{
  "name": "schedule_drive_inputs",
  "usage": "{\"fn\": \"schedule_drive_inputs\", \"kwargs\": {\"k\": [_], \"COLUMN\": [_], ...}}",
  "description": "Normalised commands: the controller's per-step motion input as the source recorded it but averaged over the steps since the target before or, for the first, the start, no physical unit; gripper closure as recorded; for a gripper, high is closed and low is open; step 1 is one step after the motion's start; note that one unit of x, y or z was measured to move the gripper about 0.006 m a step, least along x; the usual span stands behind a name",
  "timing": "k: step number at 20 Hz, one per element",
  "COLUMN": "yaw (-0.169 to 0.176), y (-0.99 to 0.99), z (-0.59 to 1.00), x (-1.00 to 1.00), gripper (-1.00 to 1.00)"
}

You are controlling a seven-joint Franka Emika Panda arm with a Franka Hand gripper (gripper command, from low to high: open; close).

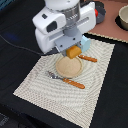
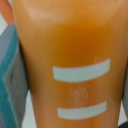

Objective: Interact with the objects in diverse but meaningful ways.

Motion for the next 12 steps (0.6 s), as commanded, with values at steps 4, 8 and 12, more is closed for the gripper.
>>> {"fn": "schedule_drive_inputs", "kwargs": {"k": [4,8,12], "yaw": [-0.027,-0.014,-0.001], "y": [0.25,0.18,0.01], "z": [-0.09,-0.16,-0.26], "x": [0.66,0.57,0.30], "gripper": [1.00,1.00,1.00]}}
